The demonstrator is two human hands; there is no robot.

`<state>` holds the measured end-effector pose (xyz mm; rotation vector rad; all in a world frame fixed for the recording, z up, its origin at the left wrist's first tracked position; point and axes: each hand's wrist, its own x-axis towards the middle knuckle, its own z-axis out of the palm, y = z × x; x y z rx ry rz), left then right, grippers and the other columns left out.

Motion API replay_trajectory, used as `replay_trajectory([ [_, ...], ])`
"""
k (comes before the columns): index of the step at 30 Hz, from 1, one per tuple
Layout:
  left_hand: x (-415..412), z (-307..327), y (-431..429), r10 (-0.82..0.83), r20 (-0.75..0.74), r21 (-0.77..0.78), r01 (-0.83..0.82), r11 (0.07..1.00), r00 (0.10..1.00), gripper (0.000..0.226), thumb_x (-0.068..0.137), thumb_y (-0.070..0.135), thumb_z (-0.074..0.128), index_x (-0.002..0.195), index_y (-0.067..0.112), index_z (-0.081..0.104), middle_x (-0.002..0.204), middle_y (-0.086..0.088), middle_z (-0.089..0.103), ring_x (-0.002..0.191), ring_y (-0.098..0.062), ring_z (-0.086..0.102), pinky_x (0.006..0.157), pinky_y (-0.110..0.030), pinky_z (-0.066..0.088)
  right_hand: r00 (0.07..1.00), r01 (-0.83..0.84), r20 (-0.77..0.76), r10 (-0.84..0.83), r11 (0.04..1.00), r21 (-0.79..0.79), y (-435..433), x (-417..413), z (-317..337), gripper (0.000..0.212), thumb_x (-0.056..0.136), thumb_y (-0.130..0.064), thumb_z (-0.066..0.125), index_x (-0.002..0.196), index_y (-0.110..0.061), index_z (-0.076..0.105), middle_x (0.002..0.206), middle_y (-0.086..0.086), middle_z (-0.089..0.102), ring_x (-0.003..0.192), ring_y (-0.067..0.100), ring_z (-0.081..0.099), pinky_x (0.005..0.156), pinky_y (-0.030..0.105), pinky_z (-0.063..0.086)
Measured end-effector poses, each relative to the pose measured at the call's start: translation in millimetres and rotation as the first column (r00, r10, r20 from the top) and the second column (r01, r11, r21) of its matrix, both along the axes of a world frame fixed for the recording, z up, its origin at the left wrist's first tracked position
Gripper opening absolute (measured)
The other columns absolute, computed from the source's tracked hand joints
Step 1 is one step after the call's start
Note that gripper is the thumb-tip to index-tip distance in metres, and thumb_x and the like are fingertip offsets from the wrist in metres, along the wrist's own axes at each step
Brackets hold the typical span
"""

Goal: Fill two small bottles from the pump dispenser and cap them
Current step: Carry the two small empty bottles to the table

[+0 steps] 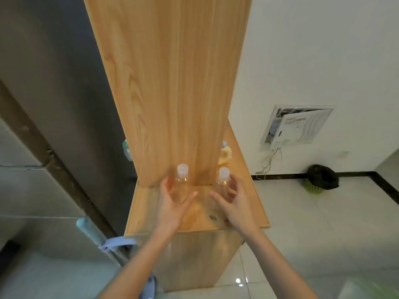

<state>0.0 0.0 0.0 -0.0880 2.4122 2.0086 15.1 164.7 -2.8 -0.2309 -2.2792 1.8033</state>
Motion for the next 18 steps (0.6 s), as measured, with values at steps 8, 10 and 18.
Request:
replay_trajectory([
  [8, -14, -14, 5, -0.005, -0.072, -0.031, 0.002, 1.0, 0.997, 0.045, 0.079, 0.028, 0.07, 0.117, 0.022, 0.046, 0.114, 0.006, 0.057, 0.114, -0.016, 0.054, 0.099, -0.036, 0.043, 0.998, -0.045, -0.037, 0.044, 0.999, -0.029, -3, -7, -4, 0.03, 0.08, -0.02, 0.075, 0.095, -0.033, 0.054, 0.095, -0.018, 0.061, 0.095, 0.012, 0.061, 0.089, 0.039, 0.051],
  [10, -15, -13, 4, -0.011, -0.082, -0.016, 0.01, 1.0, 0.997, 0.038, 0.08, 0.025, 0.069, 0.111, 0.022, 0.049, 0.108, 0.007, 0.059, 0.109, -0.016, 0.056, 0.097, -0.039, 0.045, 0.999, -0.046, -0.023, 0.045, 0.997, -0.06, -3, -7, -2, 0.028, 0.08, -0.021, 0.075, 0.093, -0.033, 0.053, 0.096, -0.017, 0.061, 0.095, 0.013, 0.061, 0.086, 0.038, 0.053],
  [18, 21, 15, -8, -0.131, -0.089, 0.096, 0.139, 0.986, 0.987, 0.037, 0.068, 0.042, 0.065, 0.102, 0.034, 0.054, 0.102, 0.011, 0.063, 0.097, -0.004, 0.061, 0.08, -0.014, 0.05, 0.997, -0.052, -0.053, 0.05, 0.998, -0.036, 3, 31, 14, 0.024, 0.077, -0.027, 0.074, 0.096, -0.027, 0.059, 0.088, -0.019, 0.064, 0.085, -0.003, 0.061, 0.074, 0.01, 0.046],
])
